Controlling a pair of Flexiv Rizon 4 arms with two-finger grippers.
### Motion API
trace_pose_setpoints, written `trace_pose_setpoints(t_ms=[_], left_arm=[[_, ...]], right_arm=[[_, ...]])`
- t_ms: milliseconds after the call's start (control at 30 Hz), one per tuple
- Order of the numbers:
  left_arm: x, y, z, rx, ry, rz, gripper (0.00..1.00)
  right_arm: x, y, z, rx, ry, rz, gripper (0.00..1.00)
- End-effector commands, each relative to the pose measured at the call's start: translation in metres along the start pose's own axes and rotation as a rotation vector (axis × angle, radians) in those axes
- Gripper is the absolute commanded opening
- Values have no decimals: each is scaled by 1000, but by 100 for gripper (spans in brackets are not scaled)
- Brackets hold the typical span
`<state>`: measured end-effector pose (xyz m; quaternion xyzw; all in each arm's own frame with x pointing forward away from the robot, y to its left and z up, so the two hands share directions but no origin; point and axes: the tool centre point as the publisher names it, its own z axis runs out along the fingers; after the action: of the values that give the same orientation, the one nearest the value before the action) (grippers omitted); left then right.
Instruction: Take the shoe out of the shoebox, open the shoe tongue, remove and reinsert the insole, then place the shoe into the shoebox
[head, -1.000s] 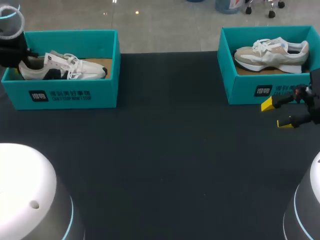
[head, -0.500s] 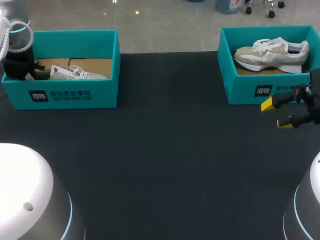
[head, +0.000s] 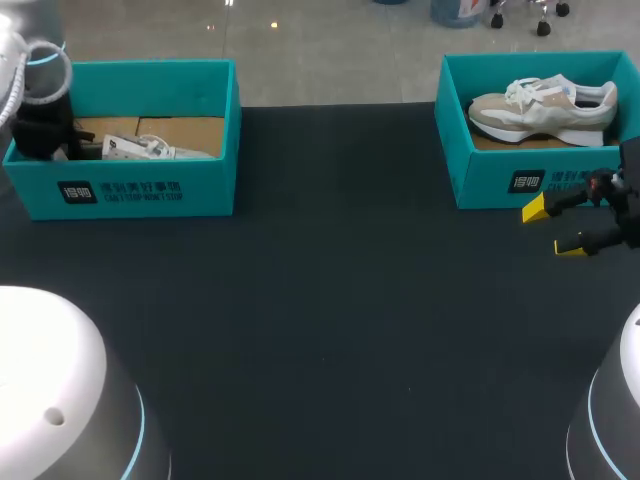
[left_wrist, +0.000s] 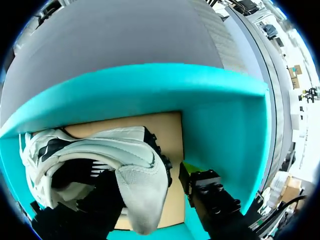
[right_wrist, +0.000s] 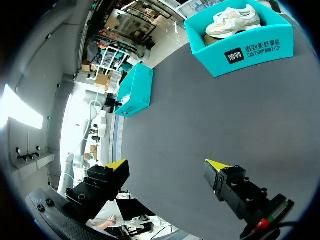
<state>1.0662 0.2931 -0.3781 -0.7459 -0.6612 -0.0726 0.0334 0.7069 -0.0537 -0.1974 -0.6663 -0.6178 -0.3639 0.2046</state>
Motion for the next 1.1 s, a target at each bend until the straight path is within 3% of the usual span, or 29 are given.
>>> trace_pose_setpoints(t_ms=[33,267,567,667,833,1100], left_arm=[[-2,-10,-19,-26,-4,8,100],[-6,-8,-58,-49,-13,-28,100],[3,-5,-117,-104,-28,-141,100],[8,-4,-131,-89,-65,-196,100],[19,-6,-150,-39,-64,-383,100],[19,-6,-153,-32,-92,-374,100]], right_arm=[[0,-1,0,-1,-4,2,100],[0,-1,0,-1,-4,2,100],[0,-1,0,-1,-4,2,100],[0,-1,0,-1,-4,2,100],[0,-1,0,-1,-4,2,100],[0,-1,0,-1,-4,2,100]])
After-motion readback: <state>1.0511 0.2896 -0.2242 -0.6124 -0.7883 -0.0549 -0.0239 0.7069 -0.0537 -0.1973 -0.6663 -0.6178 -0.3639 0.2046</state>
